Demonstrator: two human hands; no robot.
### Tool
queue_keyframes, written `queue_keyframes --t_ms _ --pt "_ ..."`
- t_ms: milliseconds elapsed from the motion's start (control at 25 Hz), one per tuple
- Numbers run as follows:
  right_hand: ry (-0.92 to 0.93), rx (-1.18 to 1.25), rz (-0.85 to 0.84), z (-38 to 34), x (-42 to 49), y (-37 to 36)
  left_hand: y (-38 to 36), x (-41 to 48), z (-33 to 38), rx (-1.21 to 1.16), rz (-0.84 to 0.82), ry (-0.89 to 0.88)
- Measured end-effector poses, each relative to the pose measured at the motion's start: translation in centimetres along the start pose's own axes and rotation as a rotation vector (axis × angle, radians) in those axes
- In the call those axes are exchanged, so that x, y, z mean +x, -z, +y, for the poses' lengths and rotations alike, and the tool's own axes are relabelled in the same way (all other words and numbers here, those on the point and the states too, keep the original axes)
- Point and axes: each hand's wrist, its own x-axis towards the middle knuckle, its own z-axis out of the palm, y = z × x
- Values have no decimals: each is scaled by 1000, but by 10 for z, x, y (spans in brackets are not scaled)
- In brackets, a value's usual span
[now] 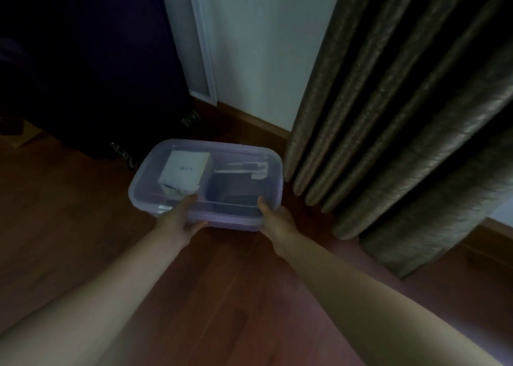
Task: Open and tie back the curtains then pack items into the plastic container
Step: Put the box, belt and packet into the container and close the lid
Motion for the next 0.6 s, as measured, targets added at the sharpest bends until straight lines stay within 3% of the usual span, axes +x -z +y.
queue_keyframes --t_ms 320,600 --pt "4 191 -2 11 14 -11 -39 16 11 -49 -83 -184" --pt "66 164 68 5 23 6 -54 9 12 125 -159 -136"
